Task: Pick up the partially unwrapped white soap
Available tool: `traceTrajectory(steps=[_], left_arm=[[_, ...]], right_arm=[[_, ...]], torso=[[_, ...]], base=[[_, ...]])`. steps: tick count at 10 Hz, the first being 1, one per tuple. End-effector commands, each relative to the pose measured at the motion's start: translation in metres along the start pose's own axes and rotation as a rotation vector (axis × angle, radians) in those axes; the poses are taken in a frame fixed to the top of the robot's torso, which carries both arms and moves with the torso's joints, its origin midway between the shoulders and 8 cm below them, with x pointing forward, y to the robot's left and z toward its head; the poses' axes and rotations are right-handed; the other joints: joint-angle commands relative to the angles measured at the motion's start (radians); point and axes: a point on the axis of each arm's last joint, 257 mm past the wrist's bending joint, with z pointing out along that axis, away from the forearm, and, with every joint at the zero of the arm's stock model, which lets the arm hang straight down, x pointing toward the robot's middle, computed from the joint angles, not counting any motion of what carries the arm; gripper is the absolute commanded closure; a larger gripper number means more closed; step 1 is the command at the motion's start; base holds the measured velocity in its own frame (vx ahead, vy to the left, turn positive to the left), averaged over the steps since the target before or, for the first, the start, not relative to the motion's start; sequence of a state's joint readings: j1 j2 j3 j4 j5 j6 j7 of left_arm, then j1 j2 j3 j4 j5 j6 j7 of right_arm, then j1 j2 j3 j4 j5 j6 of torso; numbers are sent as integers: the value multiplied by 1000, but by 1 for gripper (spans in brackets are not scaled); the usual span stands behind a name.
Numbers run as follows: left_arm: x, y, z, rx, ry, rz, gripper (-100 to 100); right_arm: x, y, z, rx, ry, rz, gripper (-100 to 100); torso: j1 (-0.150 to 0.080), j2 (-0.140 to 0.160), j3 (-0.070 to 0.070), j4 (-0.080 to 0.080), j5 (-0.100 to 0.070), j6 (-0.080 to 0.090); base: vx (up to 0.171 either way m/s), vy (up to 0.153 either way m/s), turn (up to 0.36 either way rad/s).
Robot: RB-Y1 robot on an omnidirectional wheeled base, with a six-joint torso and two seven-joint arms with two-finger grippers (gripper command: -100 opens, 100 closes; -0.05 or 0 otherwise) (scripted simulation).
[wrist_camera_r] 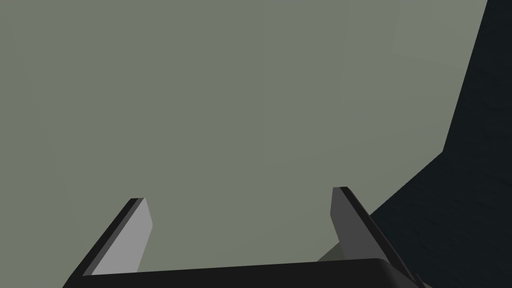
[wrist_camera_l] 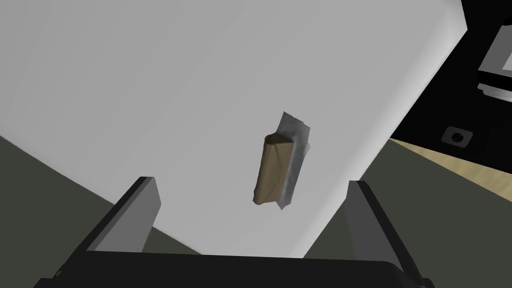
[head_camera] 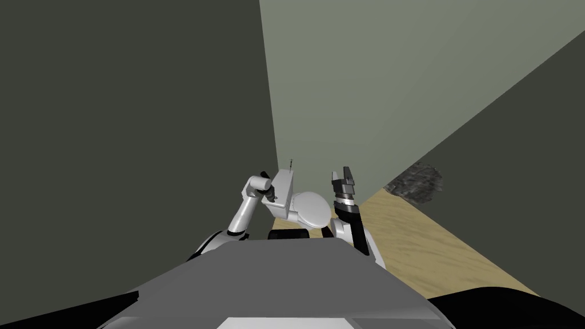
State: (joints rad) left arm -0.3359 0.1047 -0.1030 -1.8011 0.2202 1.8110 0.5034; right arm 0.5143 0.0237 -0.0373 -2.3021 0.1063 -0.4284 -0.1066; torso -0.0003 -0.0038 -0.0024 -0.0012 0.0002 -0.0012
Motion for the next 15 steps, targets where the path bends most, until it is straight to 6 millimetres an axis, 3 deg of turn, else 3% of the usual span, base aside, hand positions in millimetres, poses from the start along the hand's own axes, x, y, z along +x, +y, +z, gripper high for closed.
traceTrajectory(steps=[1,7,8,9,10,13,14,15], left_arm=[[6,12,-1,-48,-6,12,-100],[14,49,-7,-186,-32,41,-100],[13,43,-7,-170,-28,38,-100],[13,44,-7,-175,-30,39,0],[12,44,1,-174,-30,38,-100],[9,43,15,-173,-30,36,-100],[11,43,12,-175,-31,36,-100],[11,43,12,-173,-30,37,100]], right_arm=[[0,0,0,0,0,0,0],[0,0,0,0,0,0,0],[0,0,0,0,0,0,0],[0,0,0,0,0,0,0],[0,0,0,0,0,0,0],[0,0,0,0,0,0,0],[0,0,0,0,0,0,0],[0,0,0,0,0,0,0]], torso=[[0,0,0,0,0,0],[0,2,1,0,0,0],[0,3,2,1,0,0],[0,3,2,1,0,0],[0,4,2,1,0,0],[-1,4,2,1,0,0],[-1,4,2,1,0,0],[-1,4,2,1,0,0]], base=[[52,11,12],[43,6,0],[0,0,0],[0,0,0],[0,0,0],[-9,-9,-8],[0,0,0],[0,0,0]])
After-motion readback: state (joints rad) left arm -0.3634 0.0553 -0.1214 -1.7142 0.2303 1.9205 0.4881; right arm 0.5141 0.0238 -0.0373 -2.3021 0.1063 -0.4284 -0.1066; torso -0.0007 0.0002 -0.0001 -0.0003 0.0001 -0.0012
